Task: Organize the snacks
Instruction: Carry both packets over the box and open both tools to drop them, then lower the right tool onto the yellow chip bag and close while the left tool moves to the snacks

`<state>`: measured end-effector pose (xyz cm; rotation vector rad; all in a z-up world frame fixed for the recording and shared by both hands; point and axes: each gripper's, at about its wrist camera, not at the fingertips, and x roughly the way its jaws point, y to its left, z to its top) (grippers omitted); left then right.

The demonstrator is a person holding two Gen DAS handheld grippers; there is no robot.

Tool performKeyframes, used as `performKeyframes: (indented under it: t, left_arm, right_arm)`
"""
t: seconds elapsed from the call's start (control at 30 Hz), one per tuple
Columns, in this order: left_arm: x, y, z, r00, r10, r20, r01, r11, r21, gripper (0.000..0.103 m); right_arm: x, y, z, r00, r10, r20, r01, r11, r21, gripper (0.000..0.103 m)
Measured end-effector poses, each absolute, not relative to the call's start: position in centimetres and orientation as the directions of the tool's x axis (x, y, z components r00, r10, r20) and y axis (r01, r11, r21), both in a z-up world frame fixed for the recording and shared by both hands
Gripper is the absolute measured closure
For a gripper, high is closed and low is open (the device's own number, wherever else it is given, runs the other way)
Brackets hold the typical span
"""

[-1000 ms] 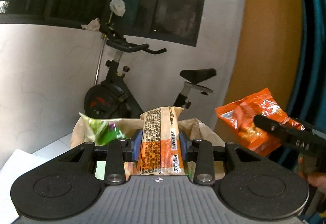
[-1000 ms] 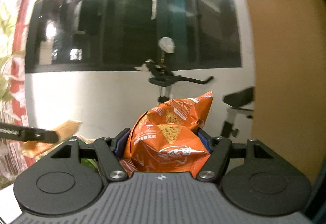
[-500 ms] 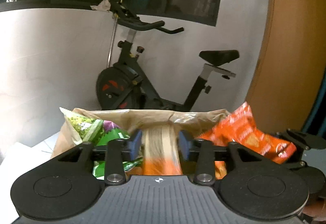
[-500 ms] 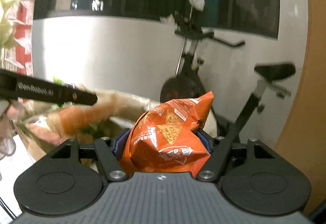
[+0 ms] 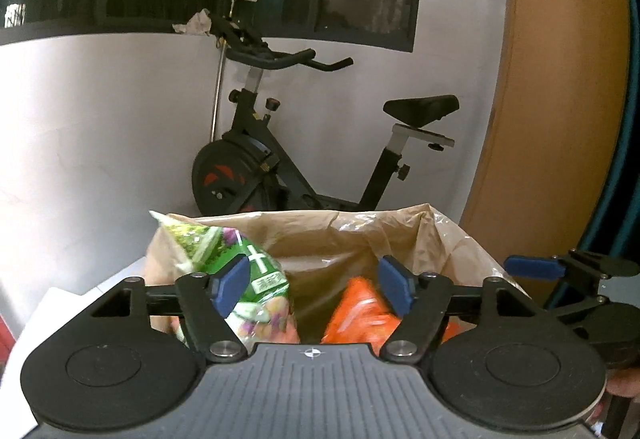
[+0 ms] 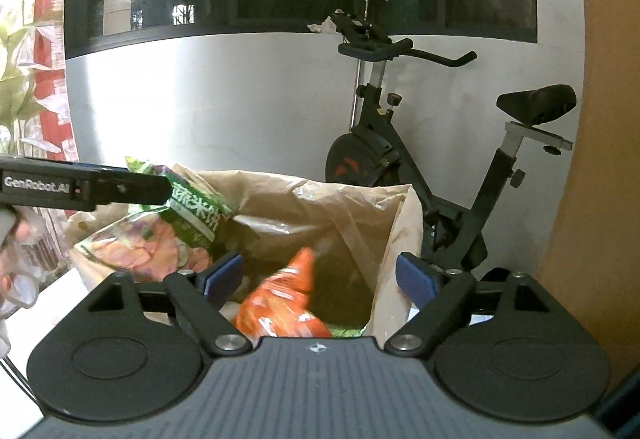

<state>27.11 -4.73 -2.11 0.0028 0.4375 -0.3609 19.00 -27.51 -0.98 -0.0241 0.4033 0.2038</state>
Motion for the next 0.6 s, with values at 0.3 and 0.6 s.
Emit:
performKeyframes:
  t: [0.3,0.6]
  left_arm:
    - [22.8,-1.8,-2.1,0.842,-0.331,-0.425,0.345,0.938,-0.048,0.027]
    - [19.5,1.2,-3.5,0.863,-0.291,-0.414,0.31,0.95,-0.02,0.026]
  right_arm:
    - [15.1,-27.9,-1.3,0.903,0.206,-0.377,-0.189,0.979,0.082,0.016]
    - [11.7,-27.7,-2.9,0.914,0.207,-0.35,-0.172,0.977,0.128,0.016]
